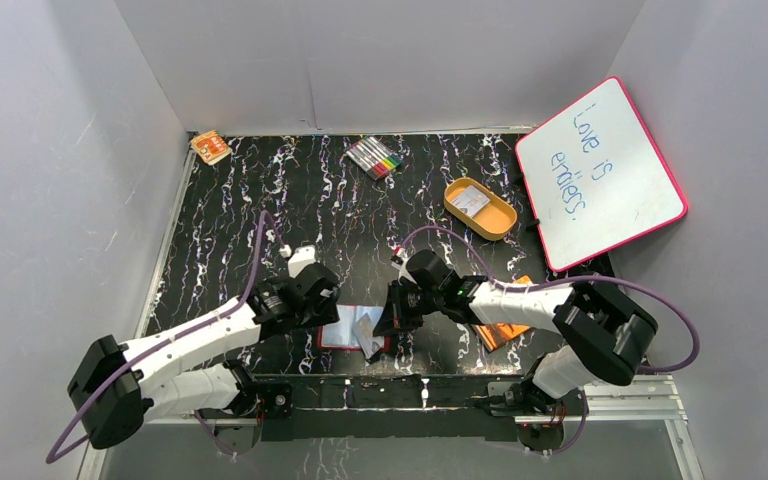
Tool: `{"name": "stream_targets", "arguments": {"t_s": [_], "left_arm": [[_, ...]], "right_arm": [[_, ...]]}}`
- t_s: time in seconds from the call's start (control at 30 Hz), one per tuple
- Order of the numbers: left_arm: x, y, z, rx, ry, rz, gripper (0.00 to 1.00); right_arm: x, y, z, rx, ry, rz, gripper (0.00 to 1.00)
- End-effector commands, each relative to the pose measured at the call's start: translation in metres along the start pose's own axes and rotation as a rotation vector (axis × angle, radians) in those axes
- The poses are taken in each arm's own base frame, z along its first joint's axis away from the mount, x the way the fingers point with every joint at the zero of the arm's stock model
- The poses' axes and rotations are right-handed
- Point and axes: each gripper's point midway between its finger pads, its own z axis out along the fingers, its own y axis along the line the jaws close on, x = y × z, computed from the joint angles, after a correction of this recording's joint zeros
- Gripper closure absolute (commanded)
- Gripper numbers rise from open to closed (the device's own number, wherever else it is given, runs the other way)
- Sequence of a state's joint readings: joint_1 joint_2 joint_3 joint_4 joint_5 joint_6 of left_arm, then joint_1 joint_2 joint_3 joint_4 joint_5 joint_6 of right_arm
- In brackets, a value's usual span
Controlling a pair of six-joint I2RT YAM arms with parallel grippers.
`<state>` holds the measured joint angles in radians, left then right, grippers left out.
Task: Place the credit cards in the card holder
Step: Insert the credit card into the card holder.
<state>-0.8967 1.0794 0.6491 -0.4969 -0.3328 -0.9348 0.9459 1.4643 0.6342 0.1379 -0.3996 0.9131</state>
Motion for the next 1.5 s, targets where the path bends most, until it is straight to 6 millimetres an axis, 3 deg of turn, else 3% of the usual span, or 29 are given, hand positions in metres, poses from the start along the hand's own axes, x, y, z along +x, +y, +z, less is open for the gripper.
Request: {"name": "stream_targets", "arguments": {"t_s": [0.0, 0.53, 0.97, 1.47], "left_arm": [[0.001, 0.033, 0.000, -0.084, -0.011, -0.057, 0.57], [0.032, 0.053, 0.018, -0.131, 0.090, -0.072, 0.61], [0.018, 0.061, 0.012, -0.191, 0.033, -0.110, 0.71], [0.038, 0.064, 0.026, -0.210, 0.121, -0.104, 0.76]], "right_arm": [[-0.008, 0.013, 0.005, -0.040, -0.010, -0.021, 1.00], [-0.011, 0.009, 0.015, -0.043, -0.020, 0.043, 1.00], [-0.017, 0.014, 0.015, -0.067, -0.055, 0.033, 1.00], [-0.017, 0.011, 0.024, -0.070, -0.039, 0.044, 1.00]]}}
